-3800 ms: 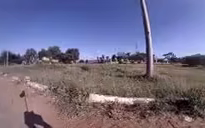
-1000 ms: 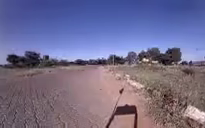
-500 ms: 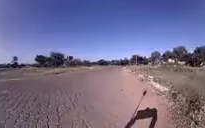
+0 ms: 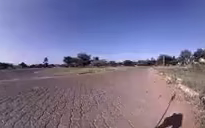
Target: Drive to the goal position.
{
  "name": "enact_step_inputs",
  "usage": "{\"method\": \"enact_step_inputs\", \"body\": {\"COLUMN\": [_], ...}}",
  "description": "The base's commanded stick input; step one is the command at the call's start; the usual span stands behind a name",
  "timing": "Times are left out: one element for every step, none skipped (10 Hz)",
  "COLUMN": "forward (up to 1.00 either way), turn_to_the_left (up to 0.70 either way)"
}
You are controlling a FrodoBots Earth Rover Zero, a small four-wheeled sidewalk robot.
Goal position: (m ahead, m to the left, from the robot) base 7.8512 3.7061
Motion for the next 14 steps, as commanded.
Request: {"method": "enact_step_inputs", "body": {"forward": [0.0,0.0,0.01,0.03,0.58,0.65,0.7,0.7,0.7,0.7,0.7,0.7,0.7,0.7], "turn_to_the_left": [0.7,0.7,0.64,0.32,0.24,0.1,0.0,0.0,0.0,0.0,0.0,0.0,0.0,0.0]}}
